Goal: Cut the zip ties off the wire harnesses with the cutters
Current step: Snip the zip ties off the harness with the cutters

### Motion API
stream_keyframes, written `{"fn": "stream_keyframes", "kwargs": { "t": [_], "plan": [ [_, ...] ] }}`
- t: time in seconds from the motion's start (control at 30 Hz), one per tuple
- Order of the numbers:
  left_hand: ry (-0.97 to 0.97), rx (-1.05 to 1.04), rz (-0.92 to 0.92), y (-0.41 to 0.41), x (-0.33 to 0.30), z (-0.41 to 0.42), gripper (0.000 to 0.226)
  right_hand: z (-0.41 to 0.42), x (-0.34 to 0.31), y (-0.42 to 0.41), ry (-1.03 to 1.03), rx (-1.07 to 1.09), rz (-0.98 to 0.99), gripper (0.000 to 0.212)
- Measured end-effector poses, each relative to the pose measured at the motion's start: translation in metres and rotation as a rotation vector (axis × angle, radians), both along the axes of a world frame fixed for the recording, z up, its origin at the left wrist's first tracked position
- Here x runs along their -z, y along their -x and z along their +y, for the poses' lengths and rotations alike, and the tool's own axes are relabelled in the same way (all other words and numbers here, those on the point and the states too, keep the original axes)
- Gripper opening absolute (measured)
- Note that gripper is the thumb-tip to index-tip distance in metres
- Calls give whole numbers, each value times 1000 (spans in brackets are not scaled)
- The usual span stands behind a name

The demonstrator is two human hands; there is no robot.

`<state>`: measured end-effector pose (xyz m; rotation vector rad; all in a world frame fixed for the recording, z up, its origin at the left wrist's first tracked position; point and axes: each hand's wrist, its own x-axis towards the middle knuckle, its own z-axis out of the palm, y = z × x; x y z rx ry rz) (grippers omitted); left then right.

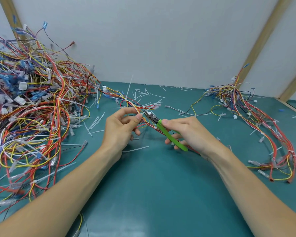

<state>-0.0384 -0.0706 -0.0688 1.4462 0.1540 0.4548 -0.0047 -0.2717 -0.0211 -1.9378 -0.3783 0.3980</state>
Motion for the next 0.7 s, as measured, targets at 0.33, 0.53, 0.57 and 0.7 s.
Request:
{"fn": "stream_keyframes", "kwargs": {
  "t": [0.33, 0.53, 0.57, 0.7],
  "plan": [
    [-10, 0, 27, 0, 0, -1, 15, 3, 1, 2, -4, 34, -59, 25],
    [2, -3, 48, 1, -2, -1, 13, 2, 2, 0, 7, 19, -91, 24],
    [3, -3, 49, 1, -2, -2, 13, 2, 2, 0, 6, 14, -96, 23],
    [-2, -2, 51, 1, -3, -2, 12, 0, 3, 0, 6, 3, -123, 23]
  ]
}}
